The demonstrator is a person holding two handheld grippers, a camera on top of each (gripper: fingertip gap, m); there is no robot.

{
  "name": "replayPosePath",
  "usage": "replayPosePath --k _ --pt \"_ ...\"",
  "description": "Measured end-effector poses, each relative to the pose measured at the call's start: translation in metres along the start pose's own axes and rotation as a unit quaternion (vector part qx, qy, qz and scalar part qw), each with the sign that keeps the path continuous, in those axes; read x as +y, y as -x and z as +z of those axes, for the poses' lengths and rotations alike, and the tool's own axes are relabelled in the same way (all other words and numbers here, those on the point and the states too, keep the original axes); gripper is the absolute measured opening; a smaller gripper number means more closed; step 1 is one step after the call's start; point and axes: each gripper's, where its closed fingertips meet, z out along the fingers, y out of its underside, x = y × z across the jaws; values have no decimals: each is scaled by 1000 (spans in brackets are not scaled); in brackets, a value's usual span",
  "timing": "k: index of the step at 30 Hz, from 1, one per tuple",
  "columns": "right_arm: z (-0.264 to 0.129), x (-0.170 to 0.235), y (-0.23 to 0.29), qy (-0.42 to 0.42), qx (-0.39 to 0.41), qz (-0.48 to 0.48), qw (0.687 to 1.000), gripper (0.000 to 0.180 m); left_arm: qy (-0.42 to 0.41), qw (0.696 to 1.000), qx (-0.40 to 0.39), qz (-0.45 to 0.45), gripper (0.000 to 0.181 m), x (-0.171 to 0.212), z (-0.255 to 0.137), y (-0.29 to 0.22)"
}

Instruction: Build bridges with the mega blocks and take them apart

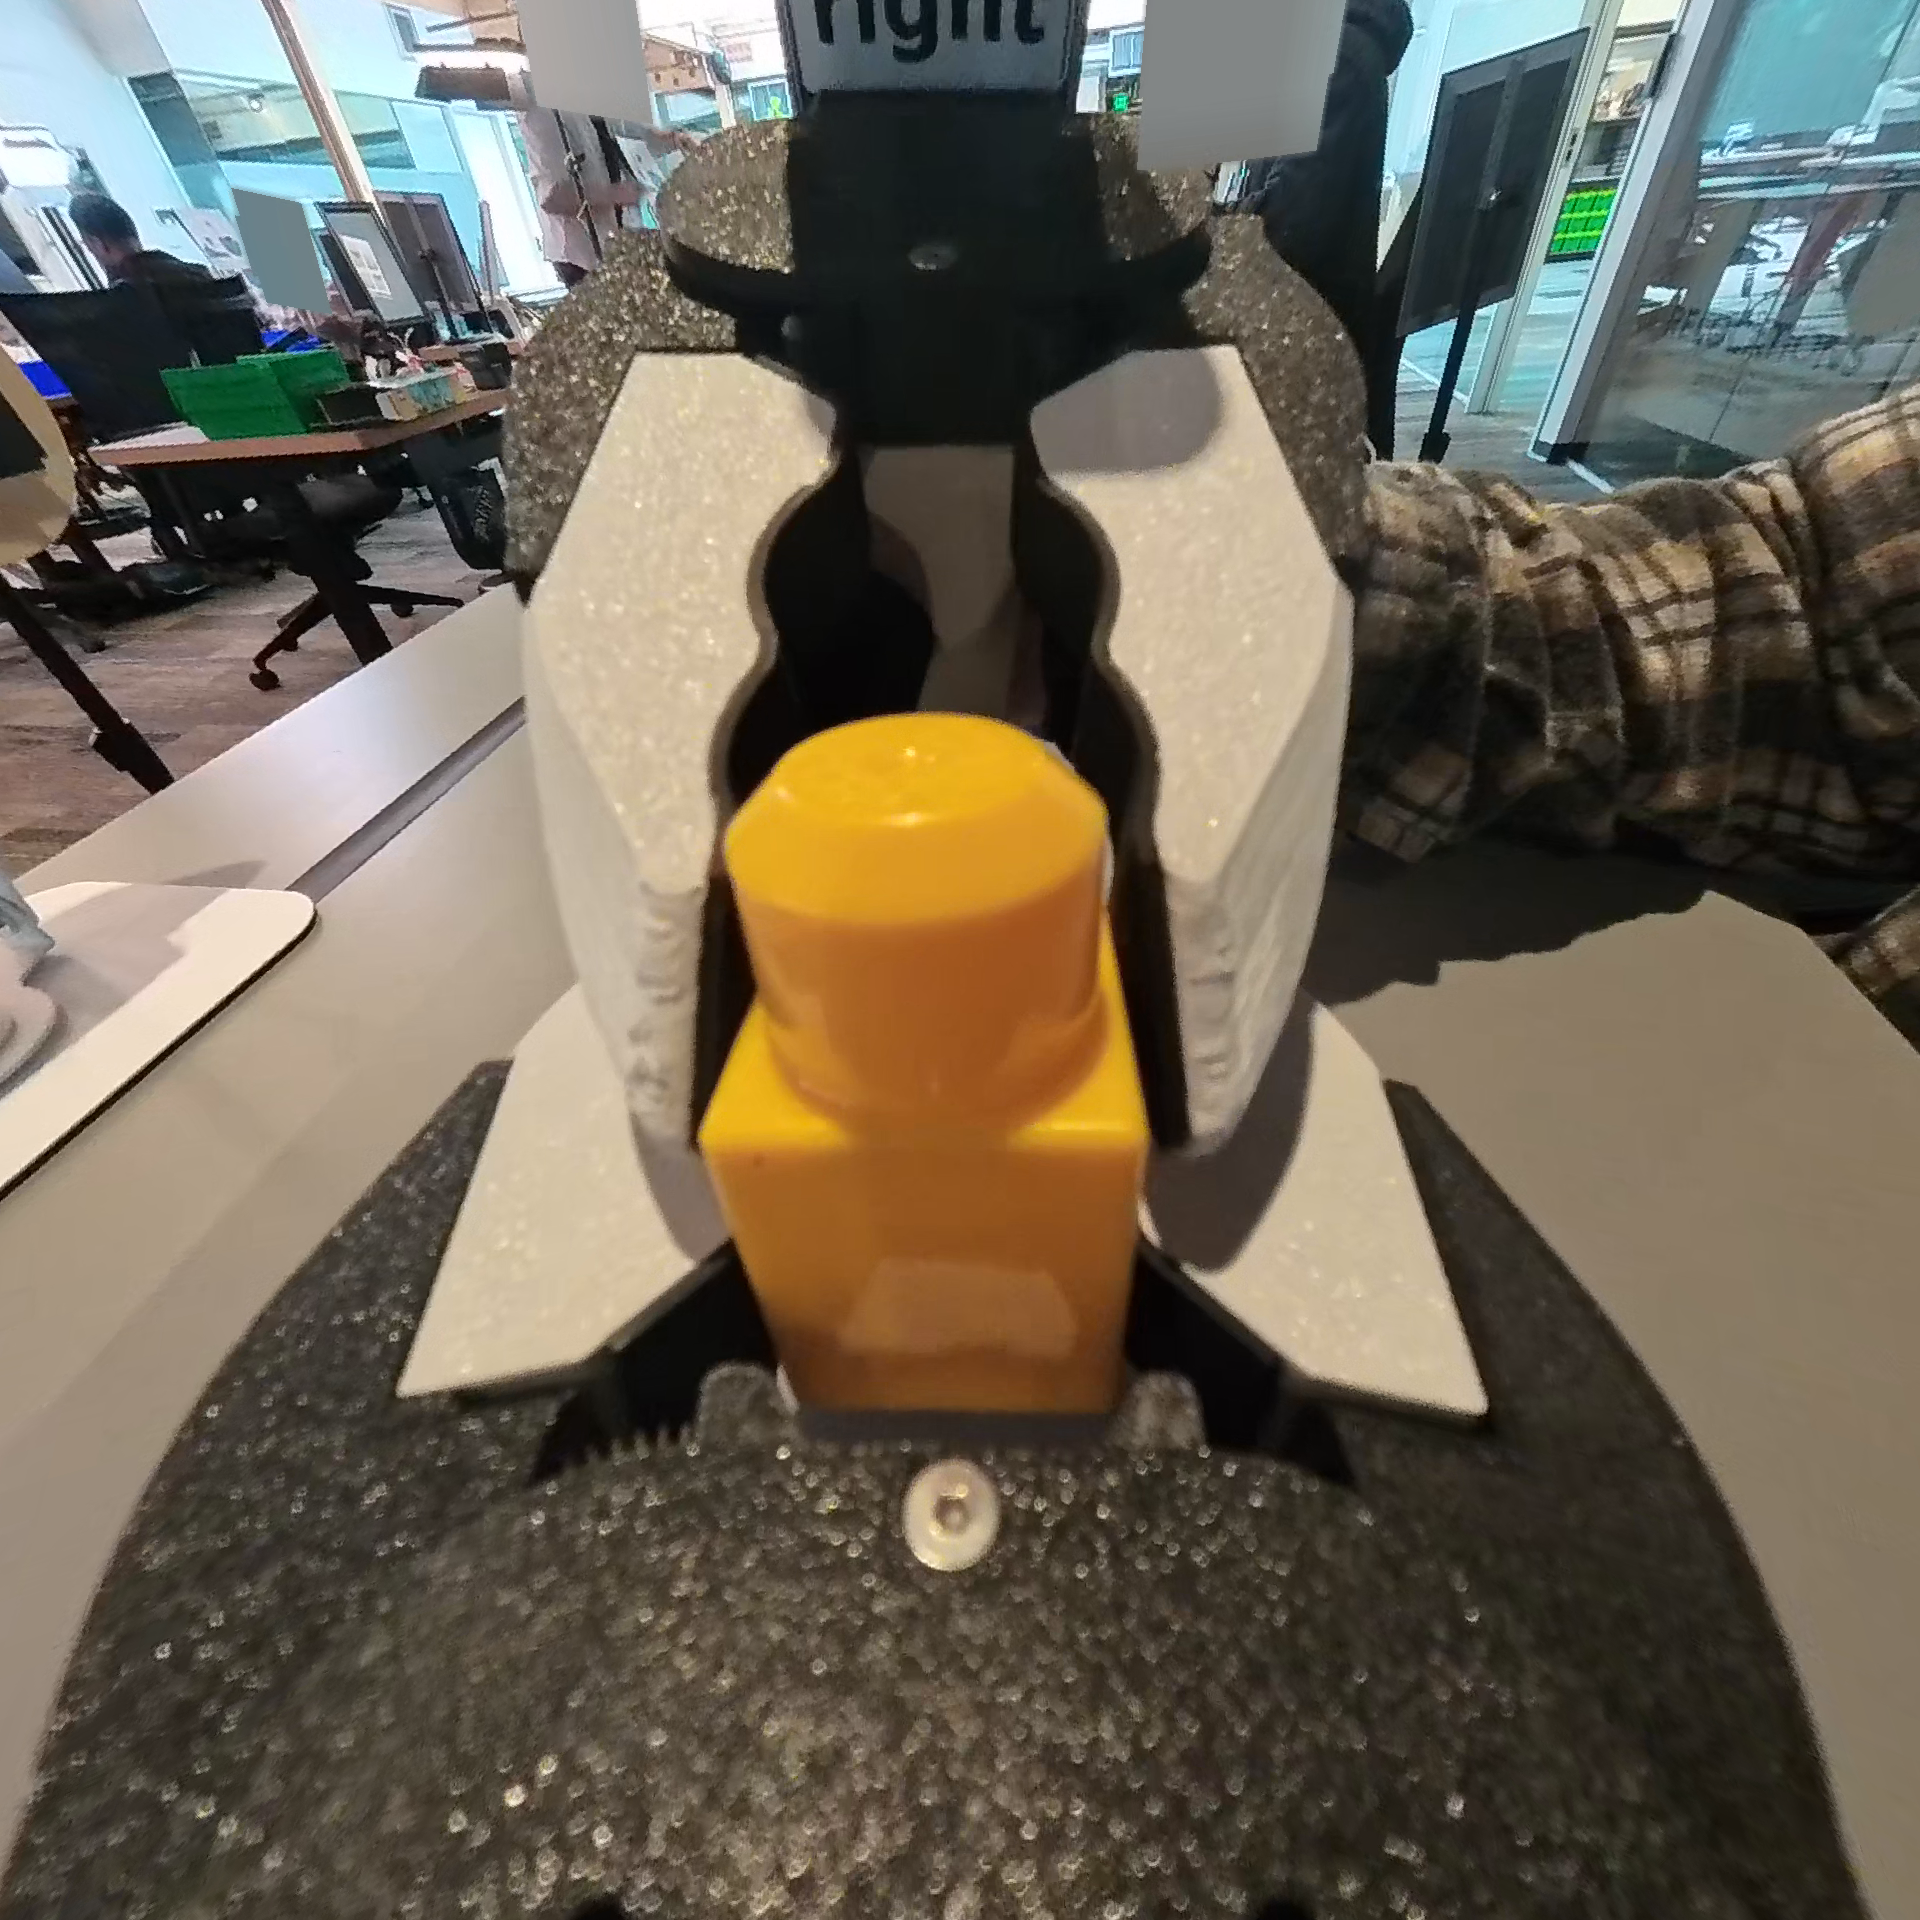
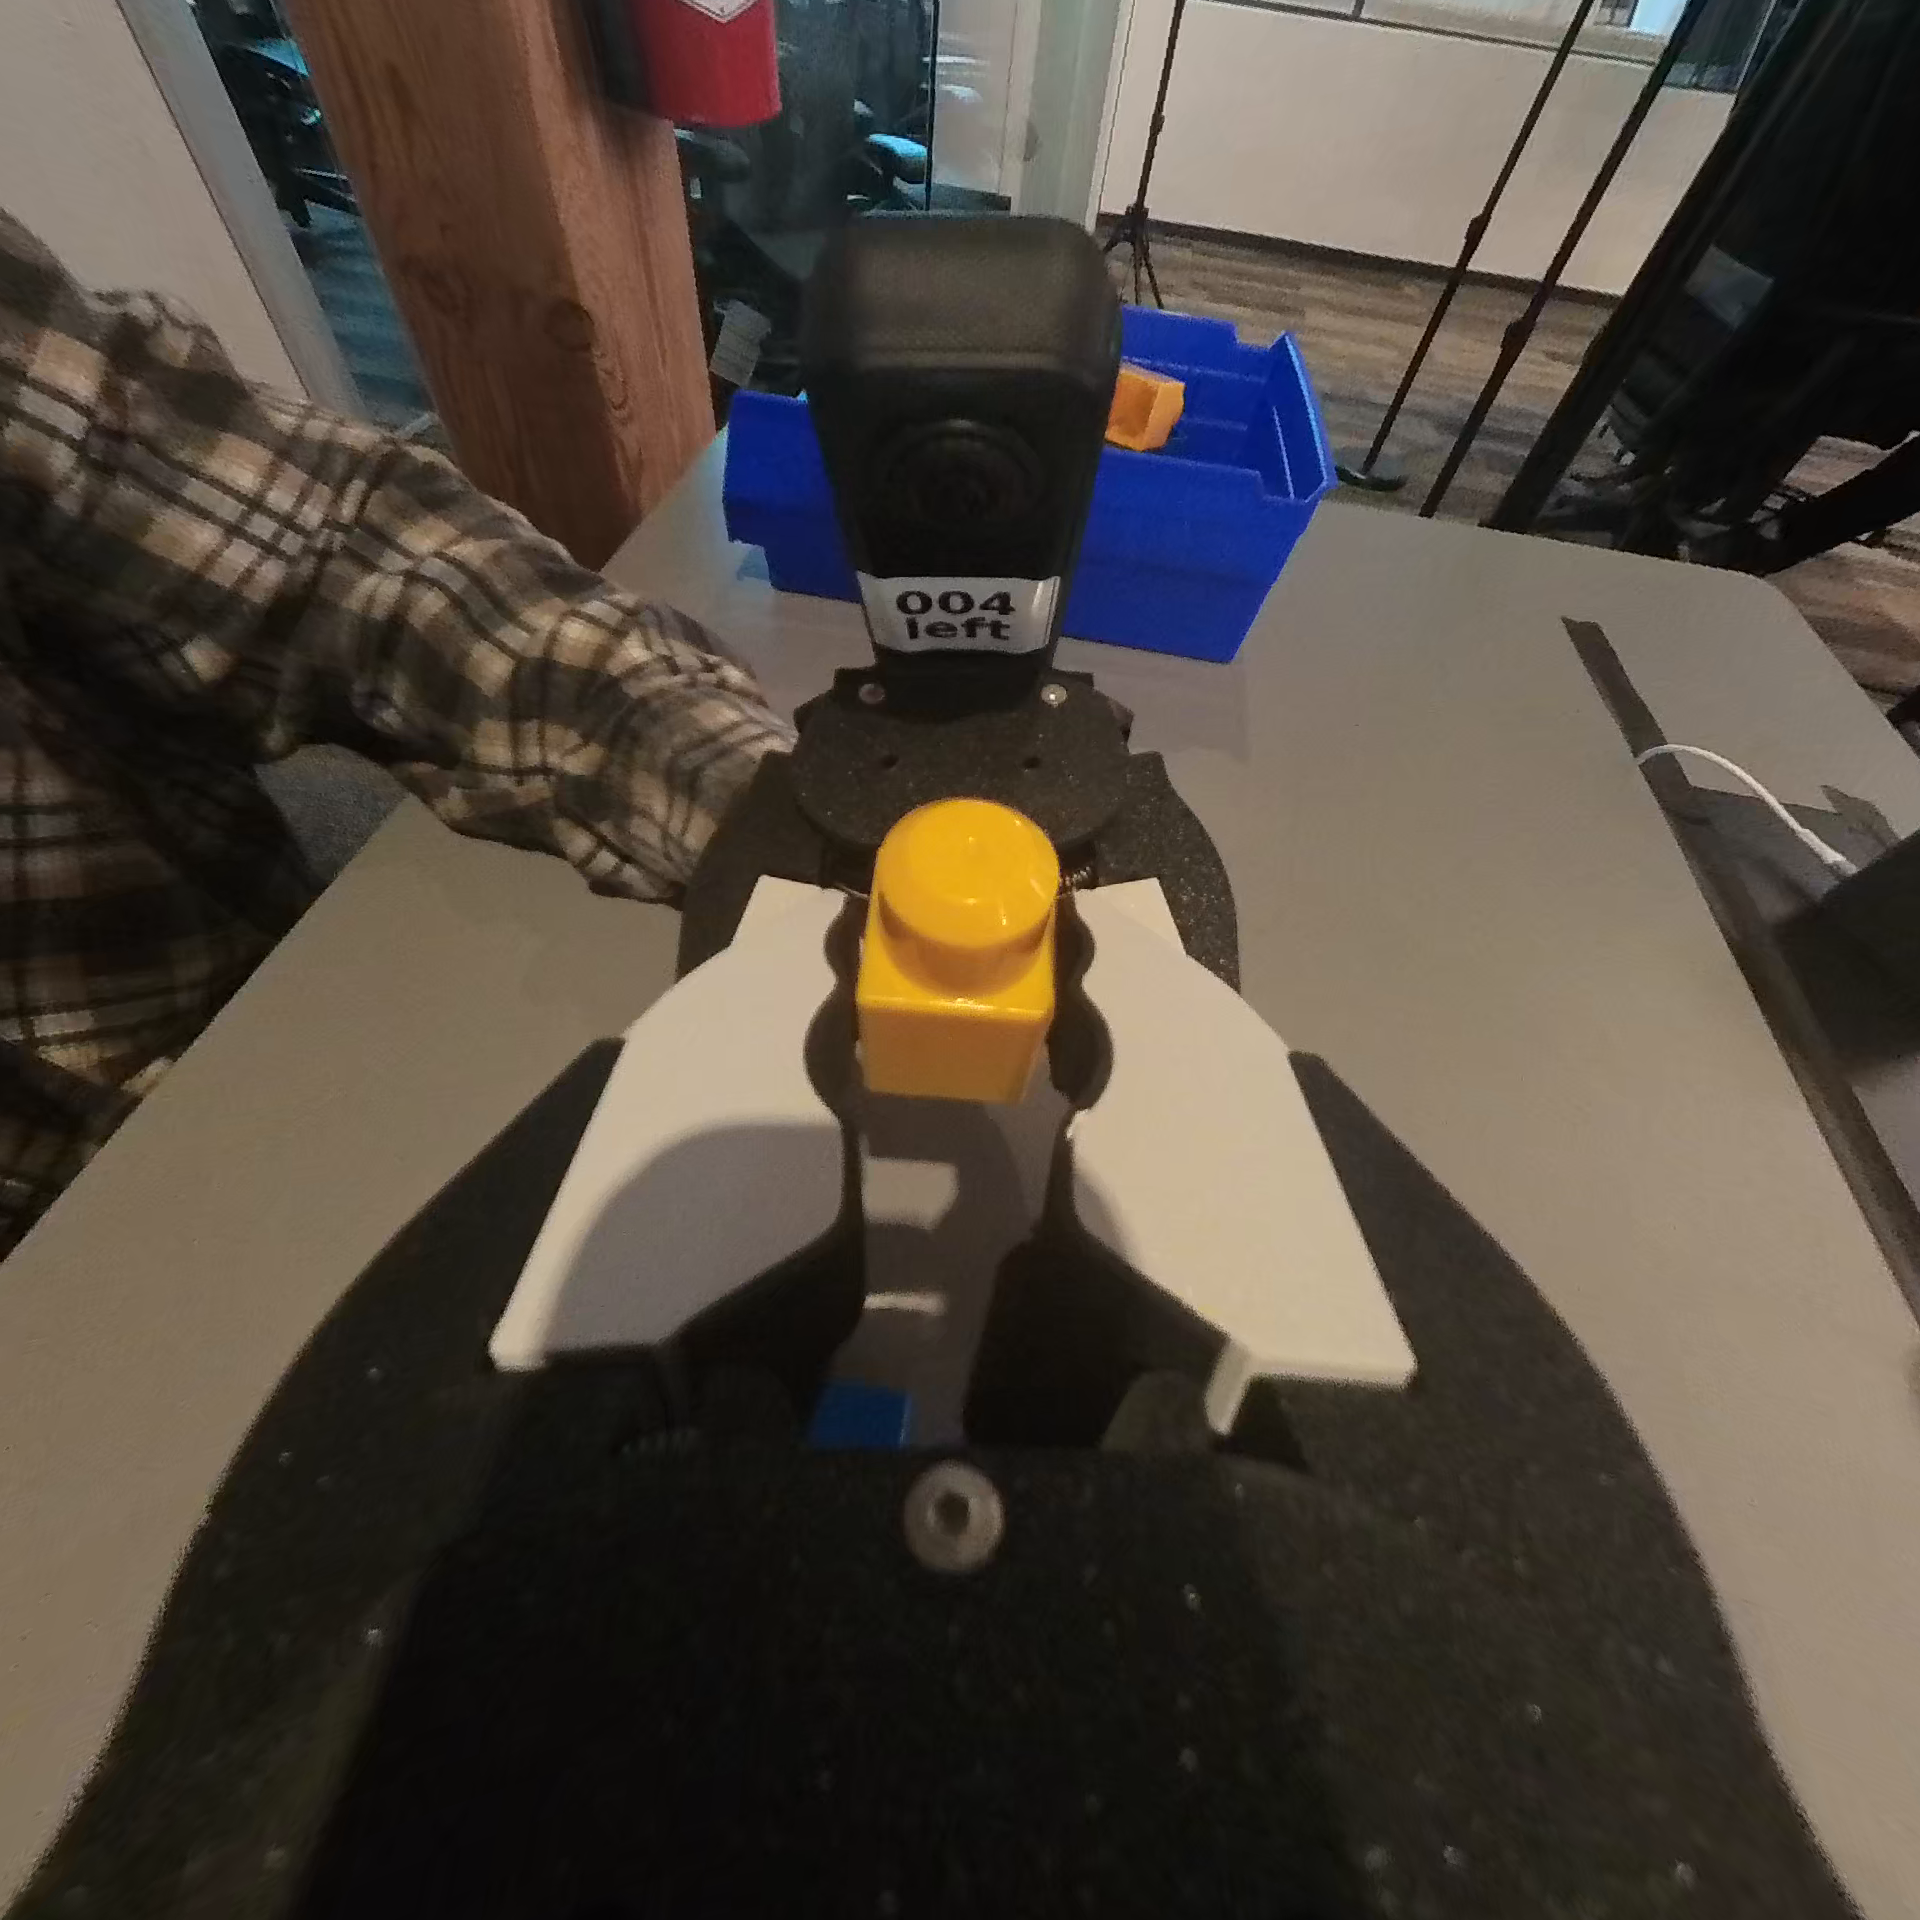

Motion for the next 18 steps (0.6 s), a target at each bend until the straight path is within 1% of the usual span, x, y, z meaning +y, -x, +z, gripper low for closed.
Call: replayPosePath --k 7,18 --pt "-4 -9 2 -14 2 -1 1000 35 -23 1000 3 4 74 -9 -1 -3" --pt "-5 -13 7 -1 0 -9 1000 36 -28 999 6 17 76 -15 -2 -7"
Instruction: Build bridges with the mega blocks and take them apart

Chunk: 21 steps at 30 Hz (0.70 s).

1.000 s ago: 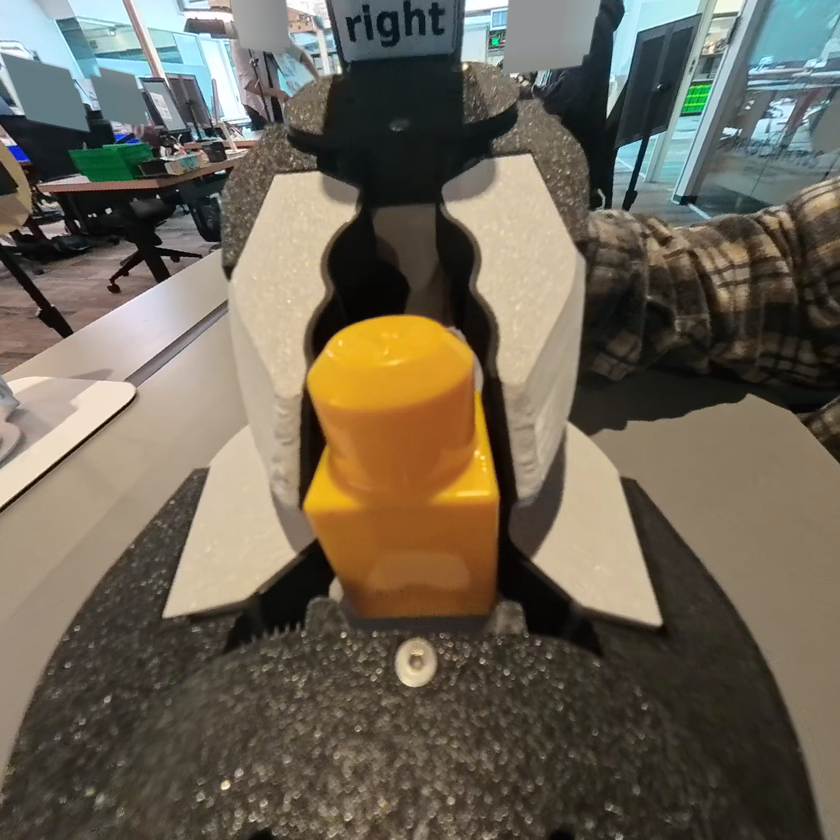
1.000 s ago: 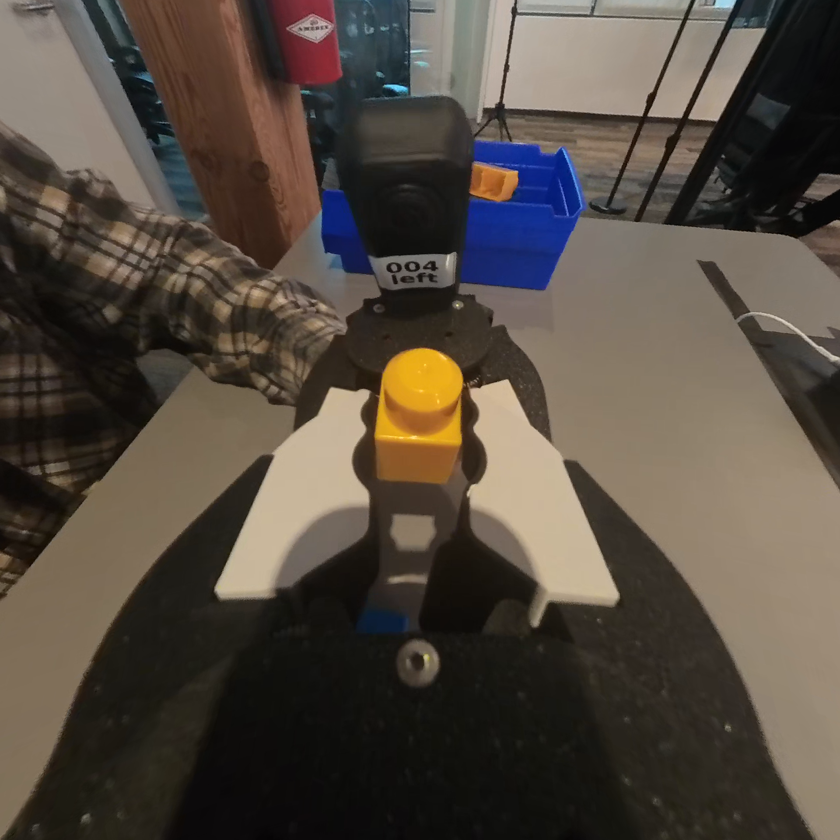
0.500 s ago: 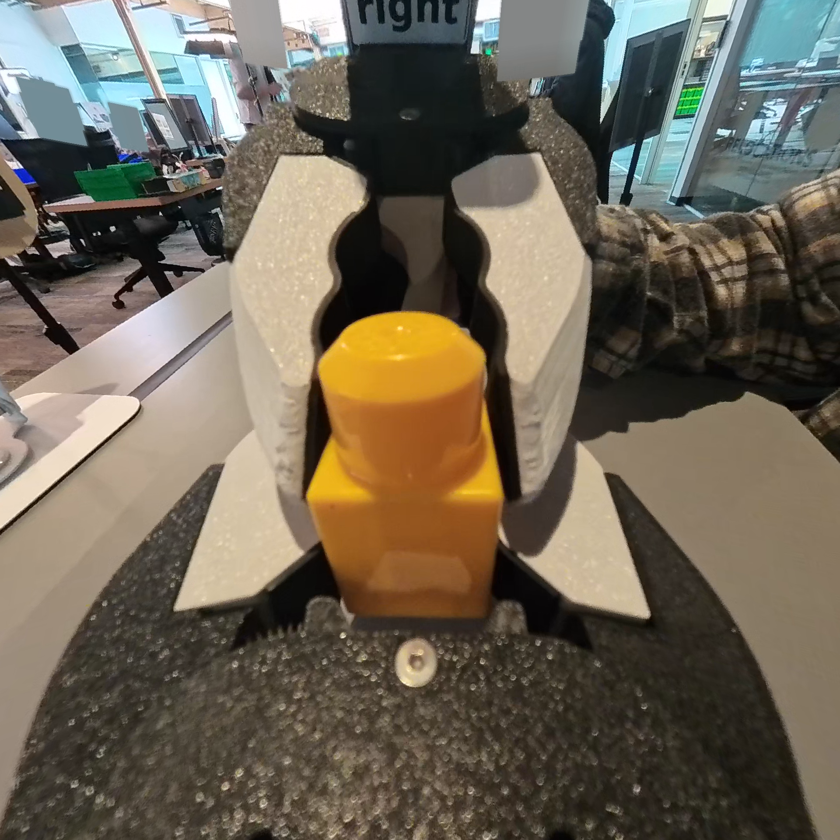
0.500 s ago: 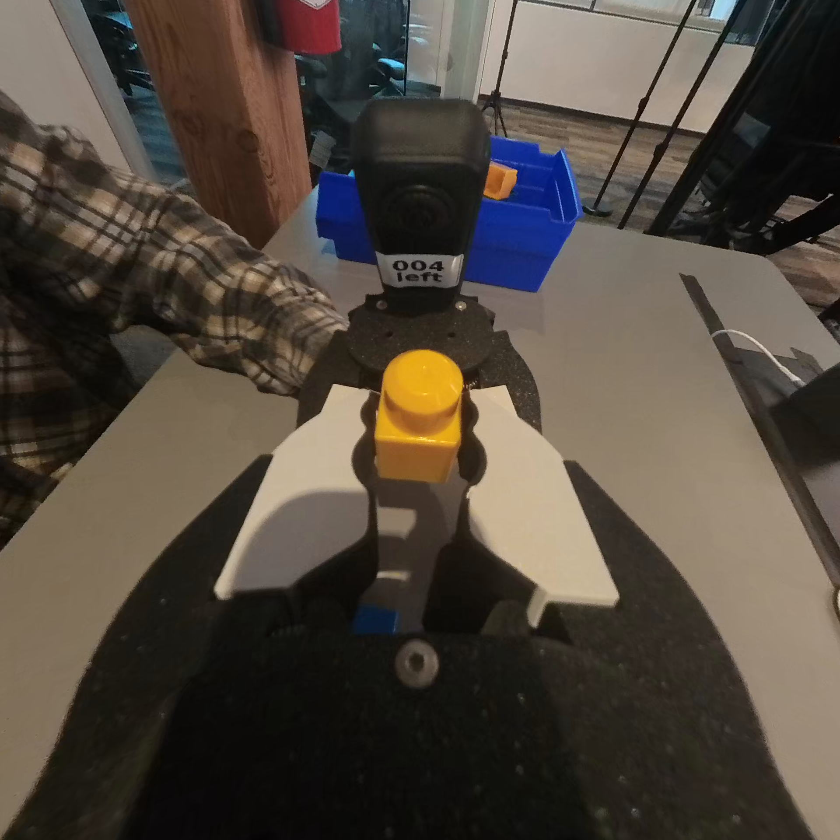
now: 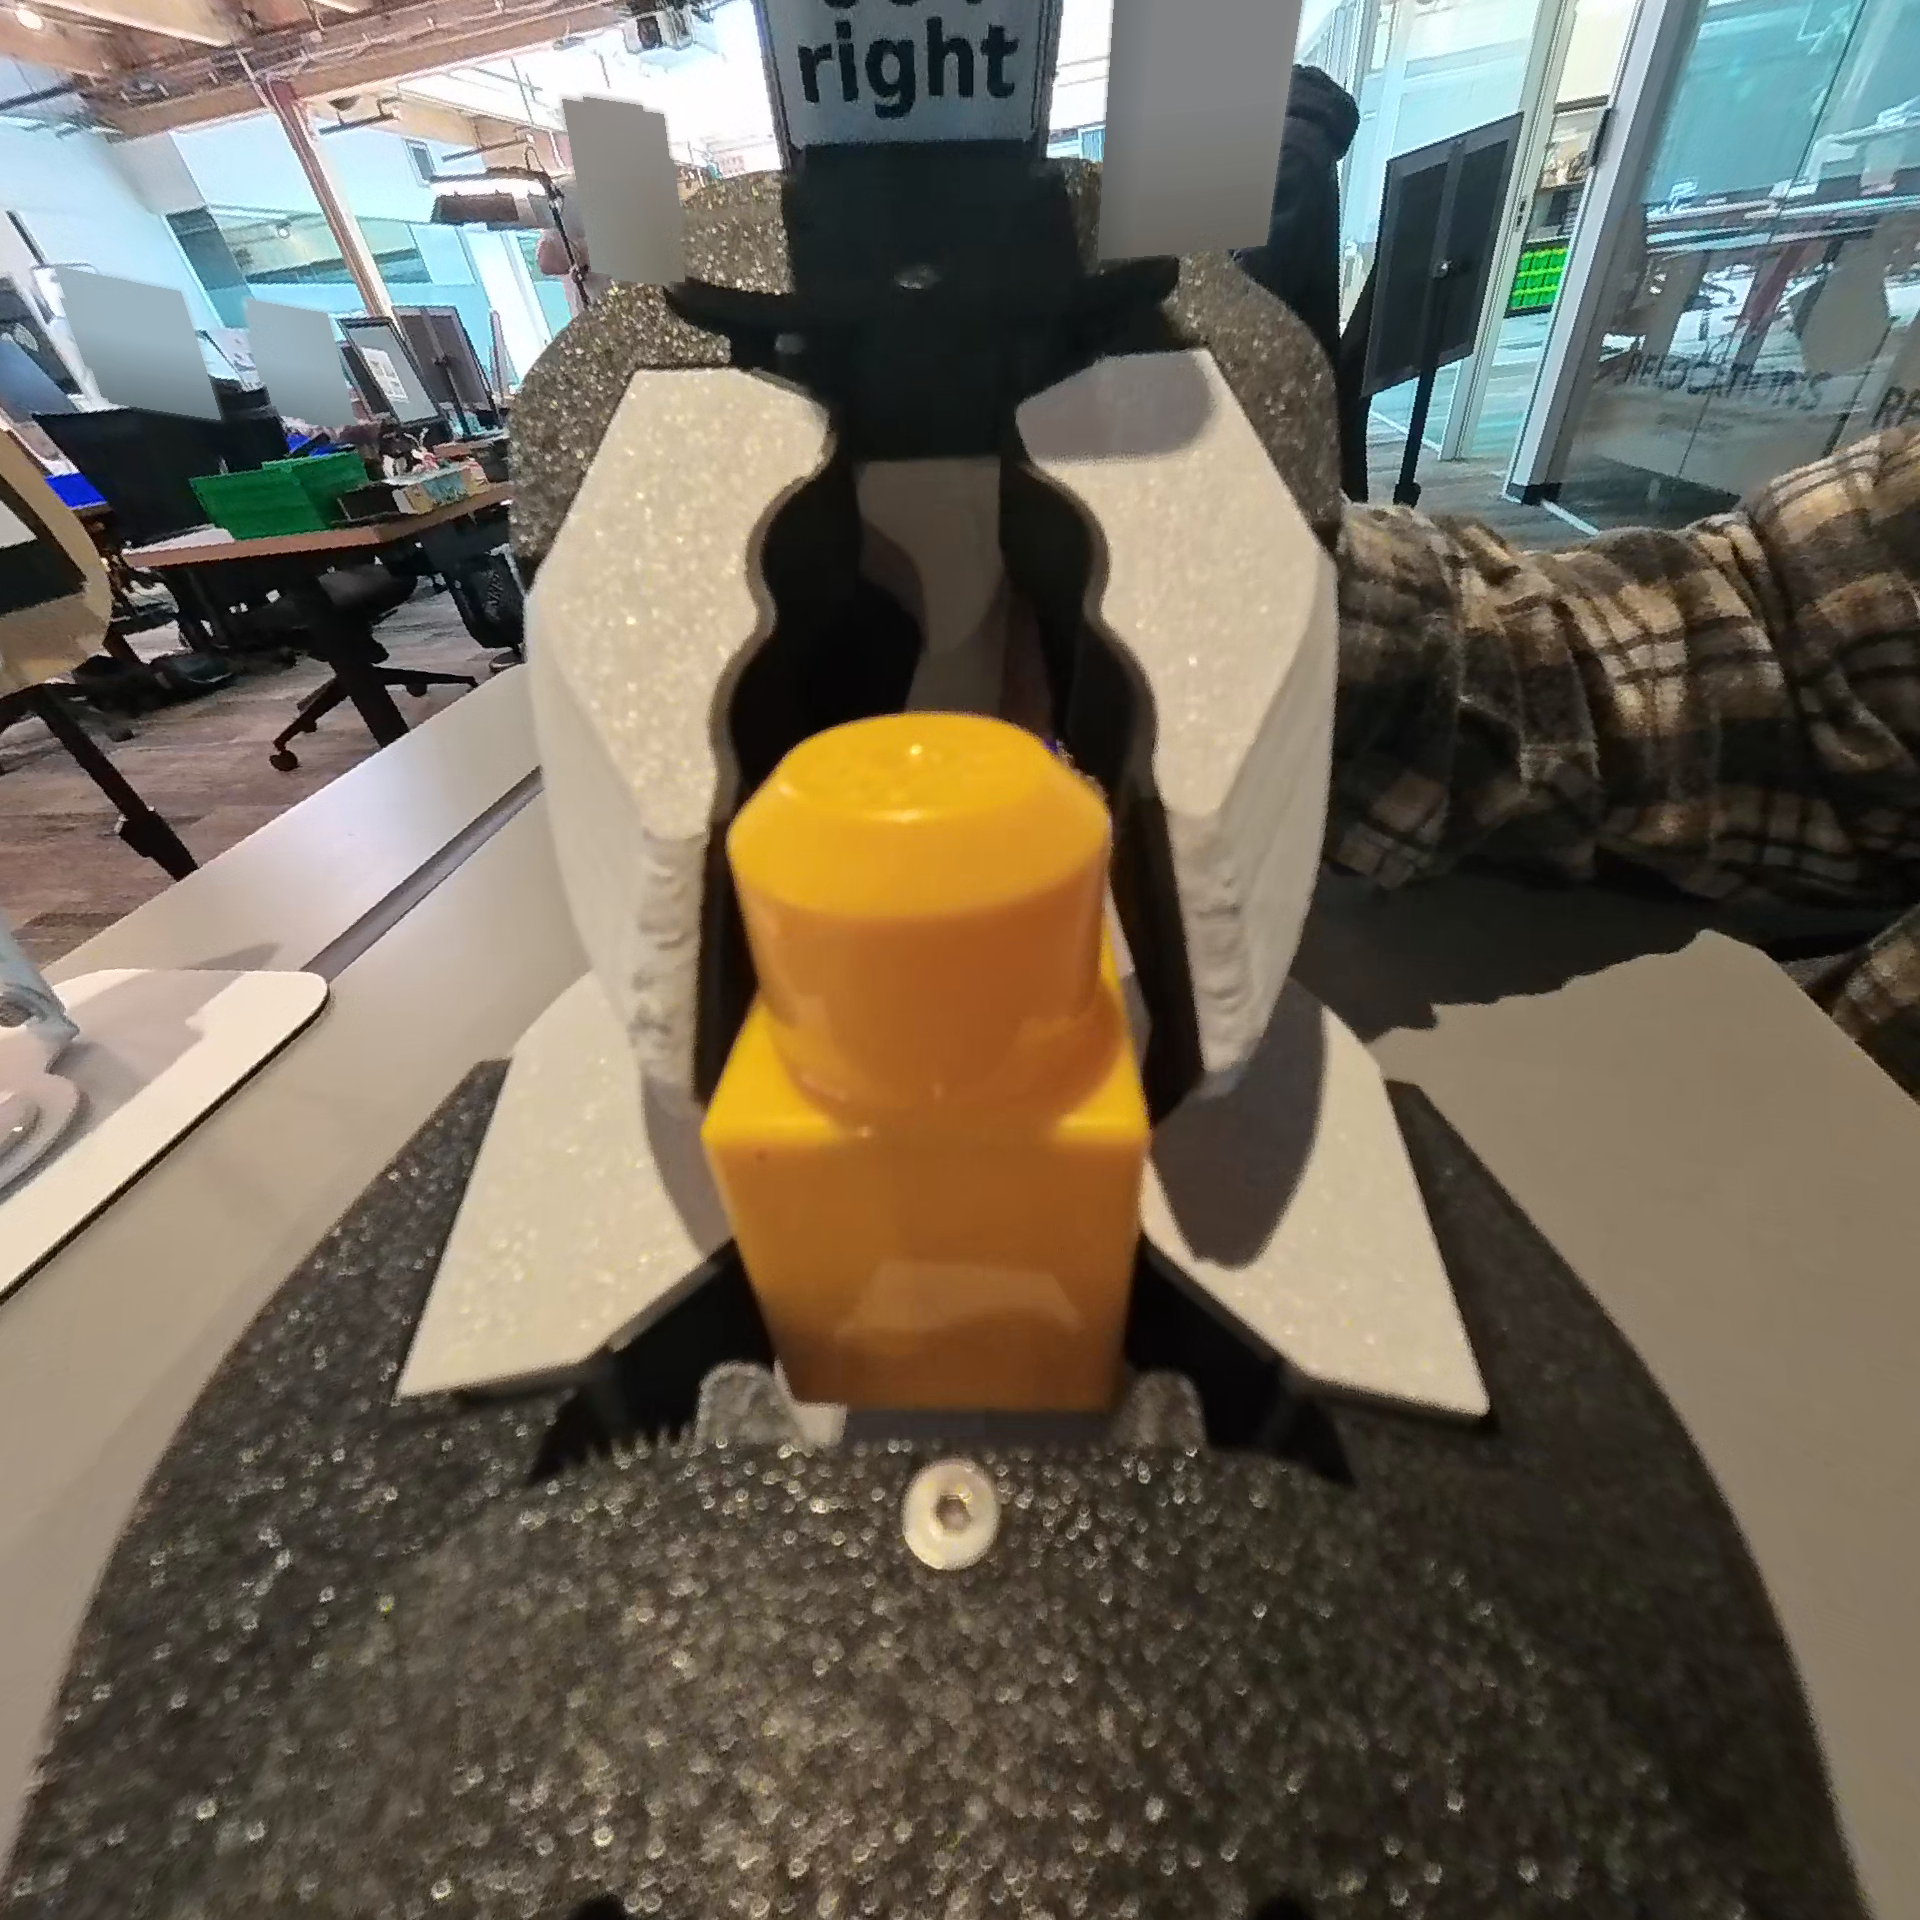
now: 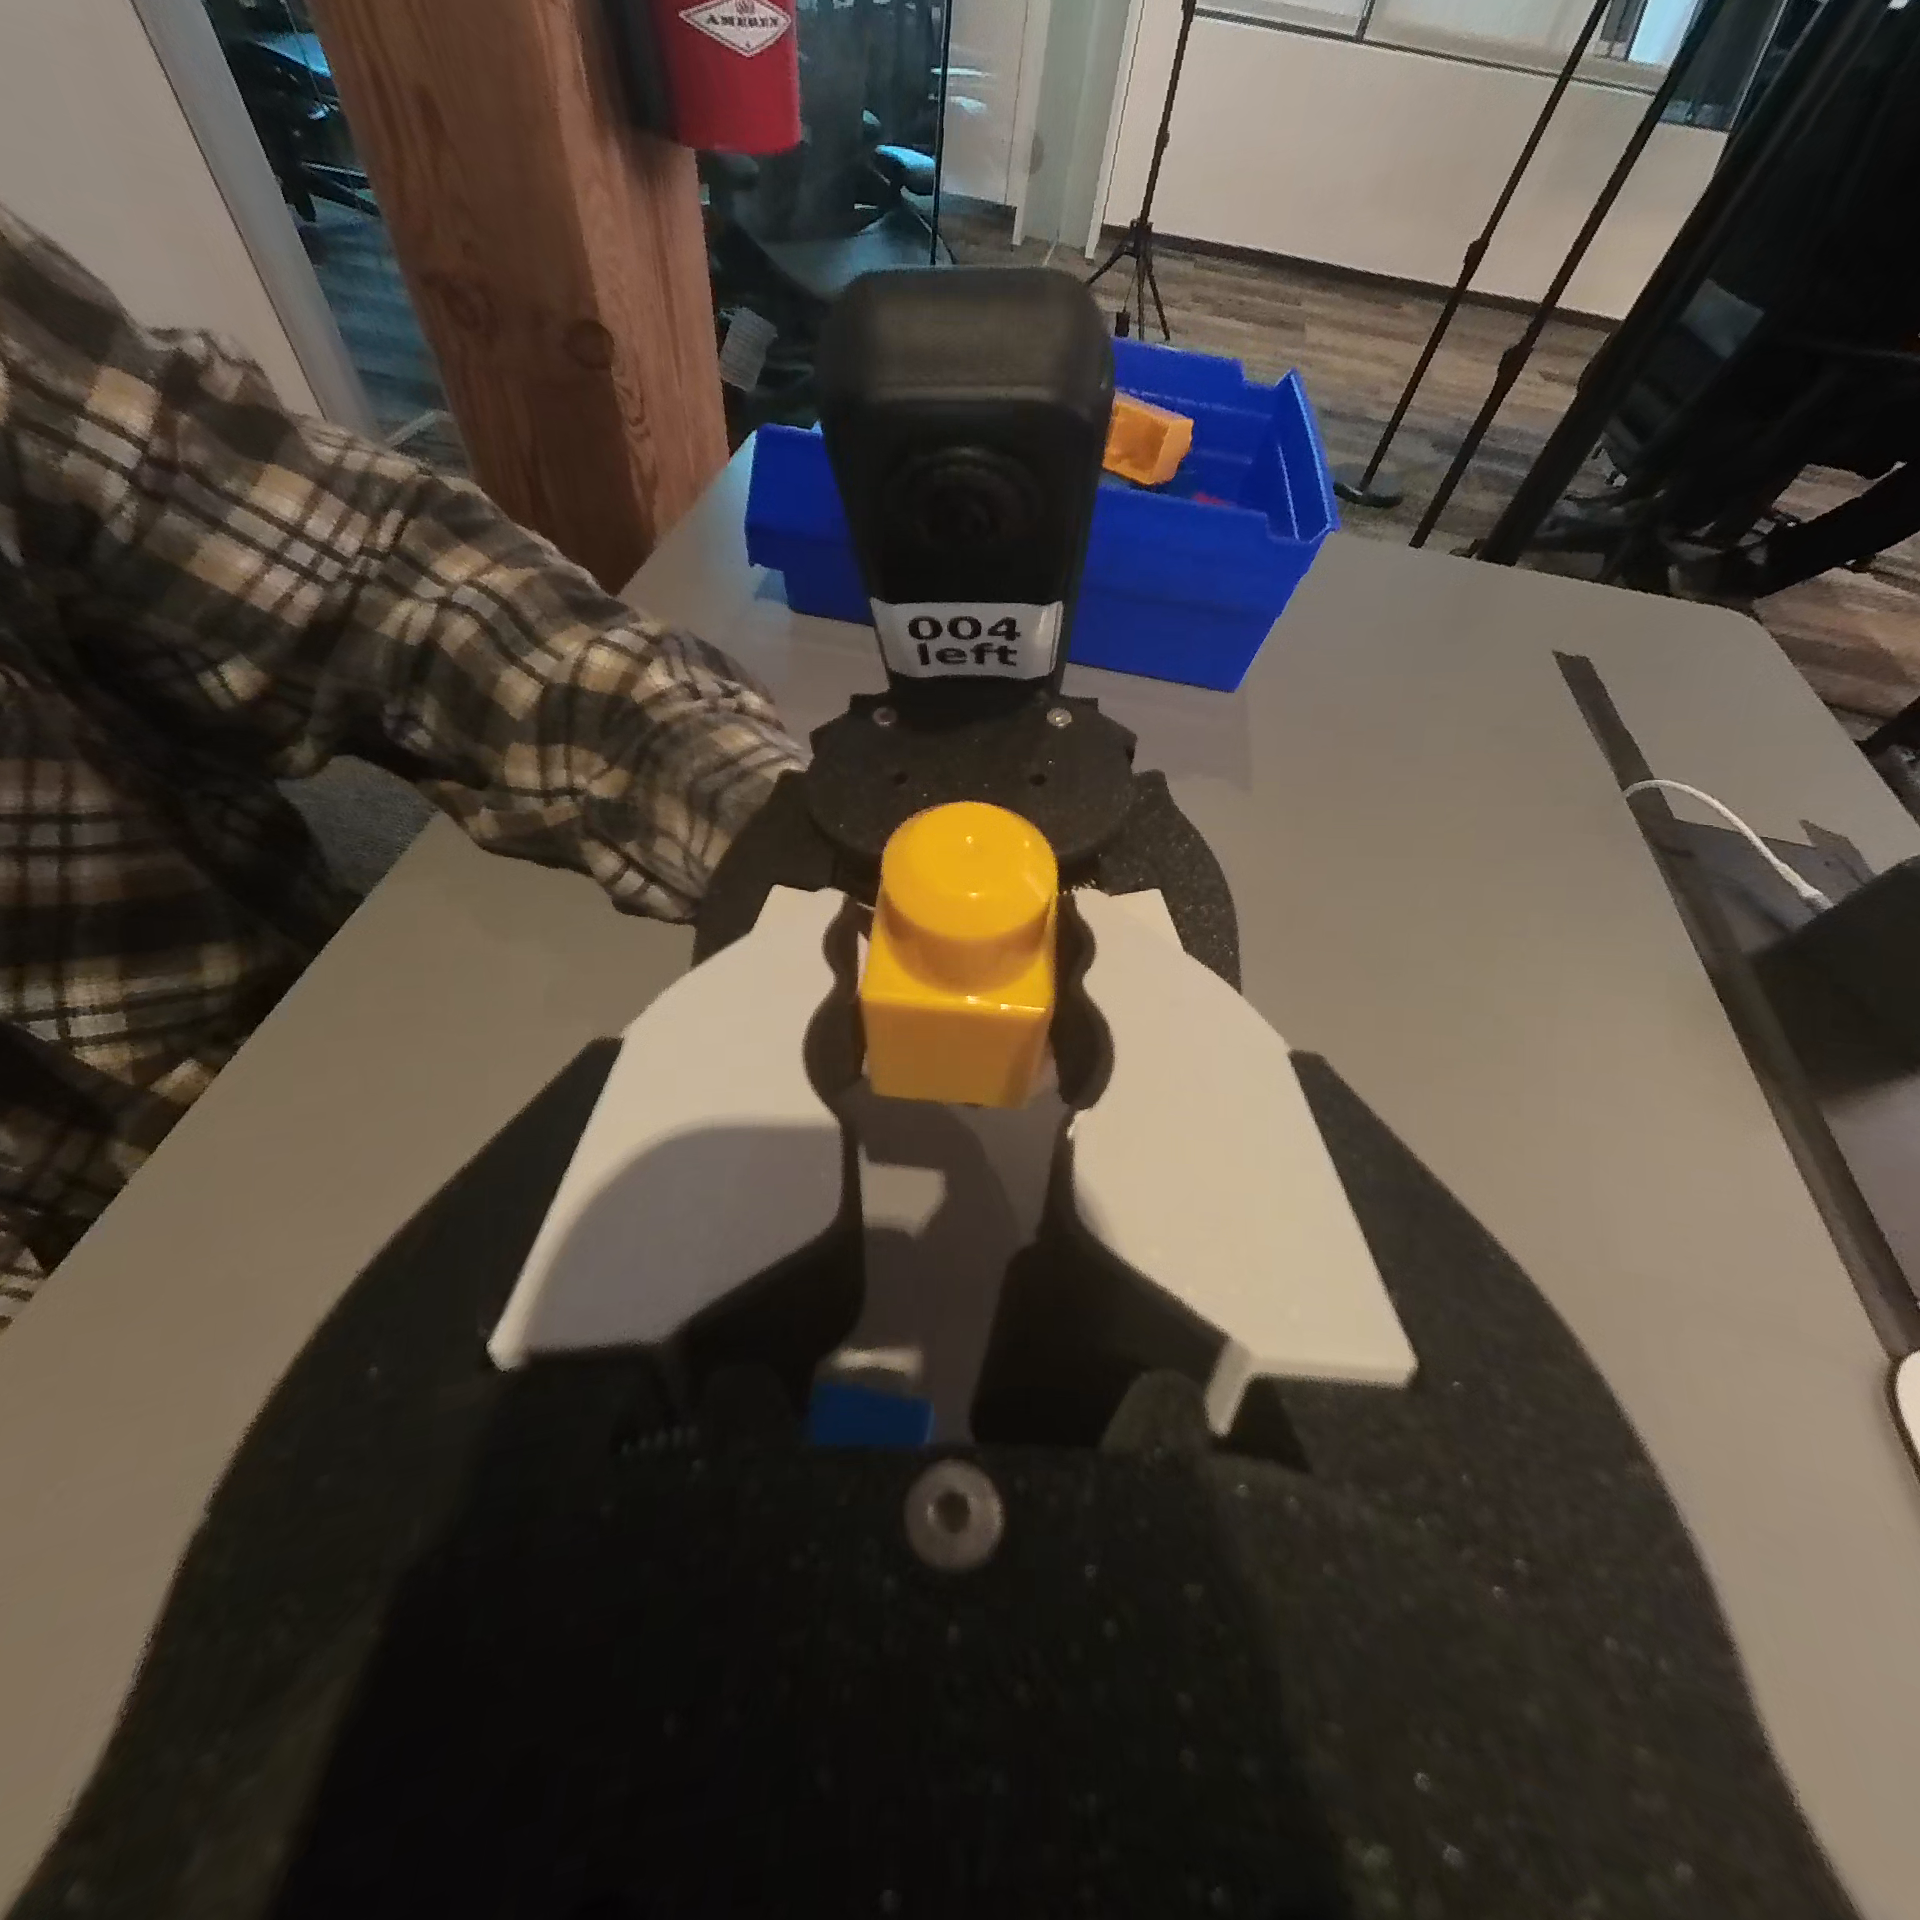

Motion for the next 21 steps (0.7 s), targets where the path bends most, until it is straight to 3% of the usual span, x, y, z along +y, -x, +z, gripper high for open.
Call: replayPosePath --k 13,16,21 --pt "-1 8 2 51 3 -6 999 40 -2 1000 4 -2 77 2 3 -1" --pt "-4 11 1 71 12 -15 997 53 -2 1000 4 -8 77 4 1 1" --pt "-11 8 -2 68 21 -27 997 48 -8 1000 6 -3 74 1 2 -1"
